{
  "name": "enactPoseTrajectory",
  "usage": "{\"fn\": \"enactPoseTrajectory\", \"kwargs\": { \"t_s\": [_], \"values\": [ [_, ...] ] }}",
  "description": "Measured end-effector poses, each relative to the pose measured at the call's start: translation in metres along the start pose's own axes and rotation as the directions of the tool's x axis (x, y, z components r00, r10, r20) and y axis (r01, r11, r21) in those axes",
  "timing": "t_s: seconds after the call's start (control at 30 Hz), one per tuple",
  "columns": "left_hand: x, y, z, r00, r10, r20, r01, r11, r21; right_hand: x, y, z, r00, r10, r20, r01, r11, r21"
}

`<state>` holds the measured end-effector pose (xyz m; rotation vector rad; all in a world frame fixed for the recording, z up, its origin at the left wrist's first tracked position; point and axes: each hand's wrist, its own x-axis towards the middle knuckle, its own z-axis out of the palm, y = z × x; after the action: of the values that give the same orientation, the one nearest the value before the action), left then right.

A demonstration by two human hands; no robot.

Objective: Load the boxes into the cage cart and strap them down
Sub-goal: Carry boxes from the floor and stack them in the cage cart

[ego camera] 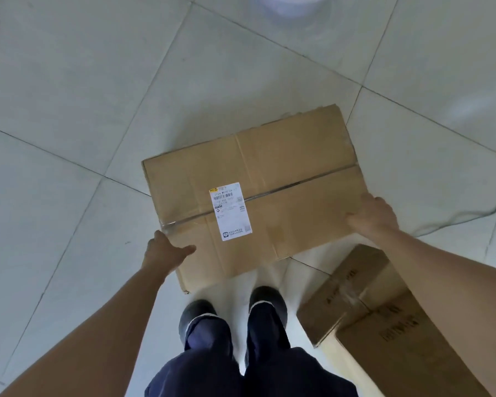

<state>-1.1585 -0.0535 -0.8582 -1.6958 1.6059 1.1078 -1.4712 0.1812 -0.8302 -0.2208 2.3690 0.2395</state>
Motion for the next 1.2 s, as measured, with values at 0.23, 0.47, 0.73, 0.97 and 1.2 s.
{"fn": "enactPoseTrajectory", "kwargs": {
  "t_s": [0.23,0.47,0.73,0.97,1.2],
  "values": [
    [0.056,-0.016,0.036,0.995,-0.095,0.022,0.097,0.970,-0.223,0.075,0.001,0.037,0.983,0.183,-0.004,-0.175,0.944,0.280],
    [0.049,-0.019,0.023,0.990,-0.082,-0.111,0.050,0.962,-0.268,0.067,-0.006,0.030,0.962,0.271,-0.031,-0.255,0.934,0.251],
    [-0.025,-0.029,-0.051,0.956,-0.114,-0.270,-0.019,0.895,-0.445,-0.016,-0.008,-0.006,0.981,0.184,-0.060,-0.156,0.936,0.316],
    [-0.134,-0.043,-0.134,0.940,-0.102,-0.327,-0.044,0.911,-0.410,-0.127,-0.011,-0.067,0.983,0.136,-0.125,-0.081,0.926,0.370],
    [-0.243,-0.054,-0.229,0.907,-0.128,-0.400,-0.092,0.869,-0.486,-0.228,-0.046,-0.161,0.973,0.001,-0.232,0.096,0.908,0.408]
  ]
}}
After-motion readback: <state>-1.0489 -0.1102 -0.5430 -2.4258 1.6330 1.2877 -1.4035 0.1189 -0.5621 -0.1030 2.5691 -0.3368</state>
